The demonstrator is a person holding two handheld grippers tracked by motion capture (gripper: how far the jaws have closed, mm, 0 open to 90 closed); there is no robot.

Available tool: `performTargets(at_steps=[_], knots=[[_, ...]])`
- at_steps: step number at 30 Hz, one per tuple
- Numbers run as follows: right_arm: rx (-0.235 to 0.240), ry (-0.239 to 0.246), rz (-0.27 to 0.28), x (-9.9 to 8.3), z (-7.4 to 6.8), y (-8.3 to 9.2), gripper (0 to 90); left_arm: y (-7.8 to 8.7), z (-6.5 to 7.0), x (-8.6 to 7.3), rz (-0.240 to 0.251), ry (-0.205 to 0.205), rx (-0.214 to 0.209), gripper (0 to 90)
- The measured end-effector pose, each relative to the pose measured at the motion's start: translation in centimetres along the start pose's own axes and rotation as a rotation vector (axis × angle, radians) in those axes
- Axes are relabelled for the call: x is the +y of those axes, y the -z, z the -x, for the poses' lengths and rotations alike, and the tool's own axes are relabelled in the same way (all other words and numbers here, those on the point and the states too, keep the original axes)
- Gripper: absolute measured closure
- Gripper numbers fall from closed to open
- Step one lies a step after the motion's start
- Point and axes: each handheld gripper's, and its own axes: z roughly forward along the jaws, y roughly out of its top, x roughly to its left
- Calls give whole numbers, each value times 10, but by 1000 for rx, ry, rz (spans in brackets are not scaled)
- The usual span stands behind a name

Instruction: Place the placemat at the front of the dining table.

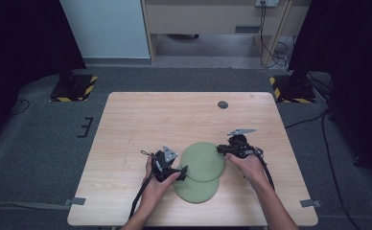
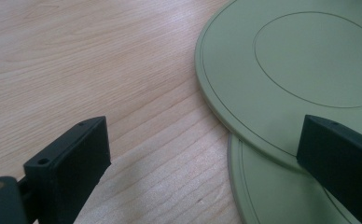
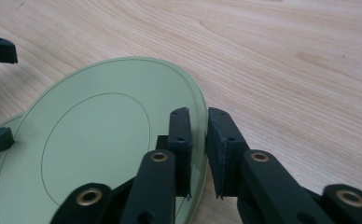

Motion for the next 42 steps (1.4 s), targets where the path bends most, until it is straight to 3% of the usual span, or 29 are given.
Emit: performTargets(at_steps=[10, 25, 27, 34, 36, 42], knots=[[-30, 67, 17, 1, -7, 9, 863, 2, -2, -1, 2, 6, -2, 22], [-44, 56, 32, 2, -2, 4, 900, 7, -2, 2, 6, -11, -1, 45], [-15, 35, 32, 2, 0, 5, 900, 5, -1, 1, -4, -13, -2, 45], [-10, 13, 14, -2, 7, 5, 900, 5, -3, 2, -3, -9, 4, 48], [-14, 16, 17, -3, 7, 5, 868, 5, -6, 4, 1, -2, 8, 50], [-9, -2, 3, -2, 7, 2, 620, 2, -8, 3, -10, -4, 12, 57]])
